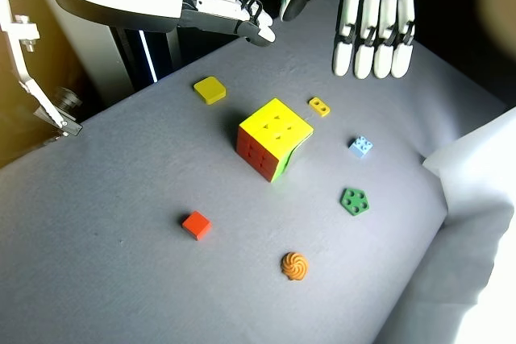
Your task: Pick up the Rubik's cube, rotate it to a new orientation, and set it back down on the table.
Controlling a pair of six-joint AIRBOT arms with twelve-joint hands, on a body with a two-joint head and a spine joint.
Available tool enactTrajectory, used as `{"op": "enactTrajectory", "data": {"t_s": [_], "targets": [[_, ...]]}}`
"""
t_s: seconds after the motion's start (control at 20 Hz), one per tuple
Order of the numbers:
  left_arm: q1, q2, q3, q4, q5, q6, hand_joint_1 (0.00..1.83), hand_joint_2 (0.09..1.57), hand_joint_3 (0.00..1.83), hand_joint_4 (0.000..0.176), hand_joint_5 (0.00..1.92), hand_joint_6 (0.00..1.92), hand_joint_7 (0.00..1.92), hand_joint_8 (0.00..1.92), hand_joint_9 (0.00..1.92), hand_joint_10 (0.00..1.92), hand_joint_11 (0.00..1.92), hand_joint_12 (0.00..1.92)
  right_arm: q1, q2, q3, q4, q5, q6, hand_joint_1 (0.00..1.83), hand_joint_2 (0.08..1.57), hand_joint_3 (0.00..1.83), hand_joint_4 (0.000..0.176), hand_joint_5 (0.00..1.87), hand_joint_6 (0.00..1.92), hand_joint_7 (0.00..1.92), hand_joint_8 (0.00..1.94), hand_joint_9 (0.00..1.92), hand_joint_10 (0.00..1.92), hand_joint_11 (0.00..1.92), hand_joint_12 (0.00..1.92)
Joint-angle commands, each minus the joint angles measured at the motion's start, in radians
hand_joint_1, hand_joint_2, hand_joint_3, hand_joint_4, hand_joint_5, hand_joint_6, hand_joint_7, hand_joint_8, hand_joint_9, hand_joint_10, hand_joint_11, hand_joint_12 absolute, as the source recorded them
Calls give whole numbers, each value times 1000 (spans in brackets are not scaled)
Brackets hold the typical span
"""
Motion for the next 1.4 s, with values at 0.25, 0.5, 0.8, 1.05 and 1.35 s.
{"op": "enactTrajectory", "data": {"t_s": [0.25,0.5,0.8,1.05,1.35], "targets": [[70,-64,-1,-312,-206,201,28,1216,0,0,222,3,185,3,134,0,0,177,35,6,-1,89,-39,3,0,1172,0,0,147,4,118,5,88,6,0,373],[82,-170,3,-593,-258,432,43,1204,1,0,228,0,187,0,137,0,0,189,42,5,-2,120,-88,15,0,1156,0,0,166,4,138,4,112,8,0,441],[79,-236,6,-873,-319,683,42,1187,1,0,263,1,236,2,177,1,0,306,43,5,-2,121,-124,29,0,1150,0,0,147,6,117,6,84,4,0,378],[77,-293,24,-1009,-350,793,342,1115,0,0,128,0,88,0,43,0,0,11,50,5,-2,136,-148,35,0,1156,0,0,162,4,128,6,92,5,0,418],[82,-352,31,-1149,-394,935,1080,945,0,0,229,16,122,4,71,10,1,327,67,5,-2,136,-225,85,0,1157,1,0,129,3,108,4,75,4,0,367]]}}
